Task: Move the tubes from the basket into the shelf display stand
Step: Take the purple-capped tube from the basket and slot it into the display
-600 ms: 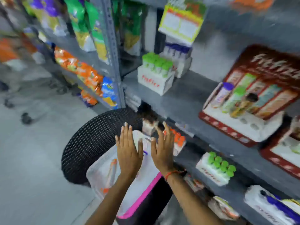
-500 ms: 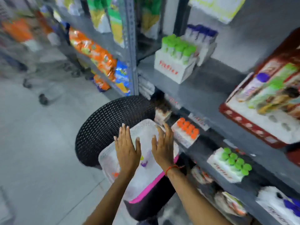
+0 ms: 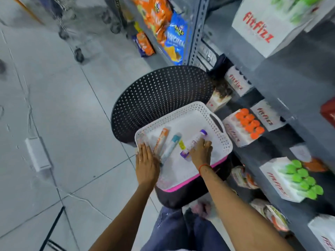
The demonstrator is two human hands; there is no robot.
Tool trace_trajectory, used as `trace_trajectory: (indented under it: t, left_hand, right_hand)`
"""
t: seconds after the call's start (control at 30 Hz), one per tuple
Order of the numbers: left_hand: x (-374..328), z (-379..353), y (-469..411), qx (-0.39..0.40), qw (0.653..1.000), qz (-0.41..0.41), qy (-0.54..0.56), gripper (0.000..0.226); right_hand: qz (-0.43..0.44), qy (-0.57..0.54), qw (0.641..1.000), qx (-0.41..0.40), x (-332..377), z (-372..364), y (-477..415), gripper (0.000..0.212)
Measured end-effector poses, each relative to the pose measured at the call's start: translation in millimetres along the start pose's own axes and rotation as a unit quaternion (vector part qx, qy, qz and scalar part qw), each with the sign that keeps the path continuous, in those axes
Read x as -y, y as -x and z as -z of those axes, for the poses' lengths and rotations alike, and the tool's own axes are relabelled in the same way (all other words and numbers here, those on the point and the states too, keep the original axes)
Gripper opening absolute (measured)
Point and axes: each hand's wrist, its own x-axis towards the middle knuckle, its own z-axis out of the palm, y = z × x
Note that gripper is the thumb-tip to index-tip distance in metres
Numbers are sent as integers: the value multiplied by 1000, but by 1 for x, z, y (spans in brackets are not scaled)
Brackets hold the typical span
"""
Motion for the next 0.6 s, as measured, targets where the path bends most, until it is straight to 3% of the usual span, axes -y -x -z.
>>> trace_trajectory:
  t: [0.13, 0.37, 0.53, 0.6]
  left_hand:
    - [-2, -5, -3, -1, 1000, 11, -24, 54]
    - [-1, -14, -2, -16, 999, 3, -45, 57]
    - [-1, -12, -1, -16, 998, -4, -53, 61]
    - [-4, -9, -1, -25, 998, -13, -59, 62]
  right_hand:
    - [7, -3, 1000, -28, 5, 8, -27, 44]
    - [-15, 10, 998, 53, 9, 12, -62, 43]
    - [-106, -75, 989, 68, 11, 23, -62, 44]
    - [-91, -94, 989, 74, 9, 34, -60, 41]
